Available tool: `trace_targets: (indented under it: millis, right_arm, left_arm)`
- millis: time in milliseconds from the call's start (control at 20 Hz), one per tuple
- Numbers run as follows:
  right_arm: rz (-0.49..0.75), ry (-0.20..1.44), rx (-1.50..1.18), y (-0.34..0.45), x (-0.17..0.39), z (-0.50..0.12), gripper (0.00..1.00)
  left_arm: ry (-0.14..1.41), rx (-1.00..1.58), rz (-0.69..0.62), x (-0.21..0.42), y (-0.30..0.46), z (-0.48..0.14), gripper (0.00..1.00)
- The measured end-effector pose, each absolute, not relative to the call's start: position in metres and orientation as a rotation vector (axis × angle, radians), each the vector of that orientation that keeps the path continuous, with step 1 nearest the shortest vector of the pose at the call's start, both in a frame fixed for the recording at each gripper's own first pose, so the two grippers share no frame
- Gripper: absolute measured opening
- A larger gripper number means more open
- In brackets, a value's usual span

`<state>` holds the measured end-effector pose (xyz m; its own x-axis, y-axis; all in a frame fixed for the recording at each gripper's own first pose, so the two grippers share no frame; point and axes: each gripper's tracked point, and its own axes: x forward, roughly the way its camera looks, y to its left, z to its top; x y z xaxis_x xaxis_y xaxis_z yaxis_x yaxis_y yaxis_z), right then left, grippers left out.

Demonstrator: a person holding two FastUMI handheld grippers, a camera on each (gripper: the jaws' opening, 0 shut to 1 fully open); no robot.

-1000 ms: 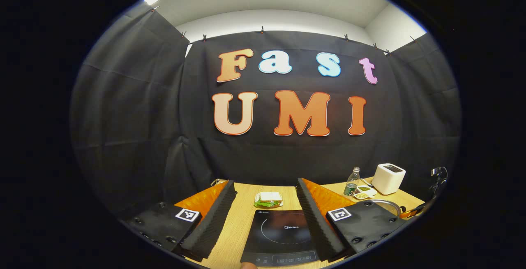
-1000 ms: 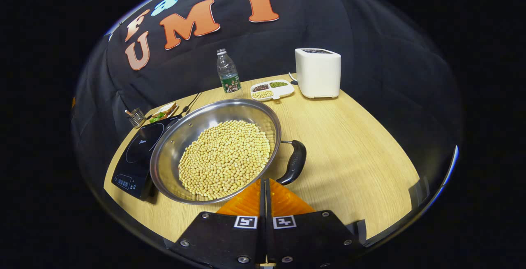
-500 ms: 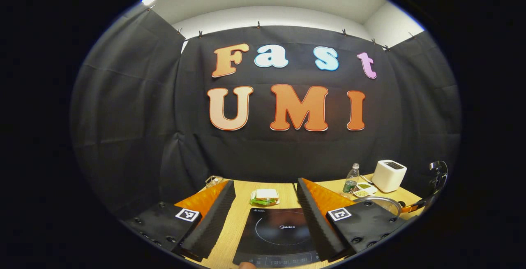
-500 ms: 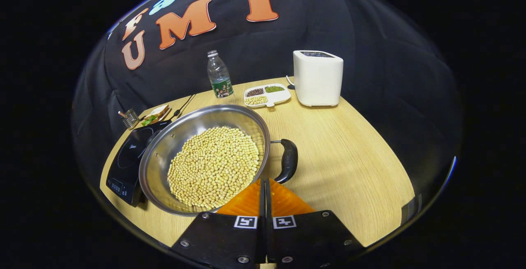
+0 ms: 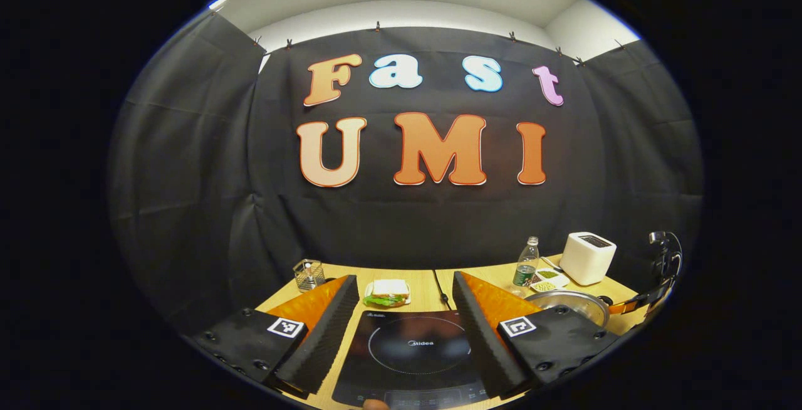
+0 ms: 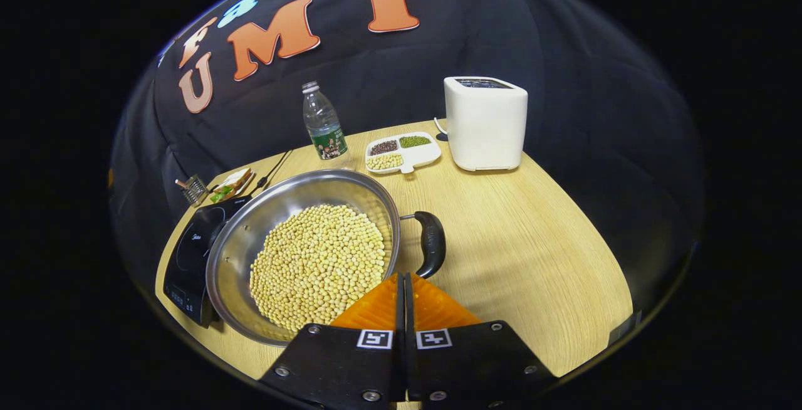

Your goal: First push the handle of the pot to place it horizontally, then grasp the pot with both hands and set it on the induction cooktop.

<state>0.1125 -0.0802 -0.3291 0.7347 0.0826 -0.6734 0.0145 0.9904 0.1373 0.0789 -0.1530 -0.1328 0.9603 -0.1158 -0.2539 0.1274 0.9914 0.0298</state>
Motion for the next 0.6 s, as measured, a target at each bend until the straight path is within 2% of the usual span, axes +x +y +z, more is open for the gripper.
trace_targets:
  millis: [600]
  right_arm:
    - [0.018,0.723,0.114,-0.085,0.130,-0.331,0.00]
  left_arm:
    - [0.370,0.034,-0.238,0.094,-0.251,-0.214,0.97]
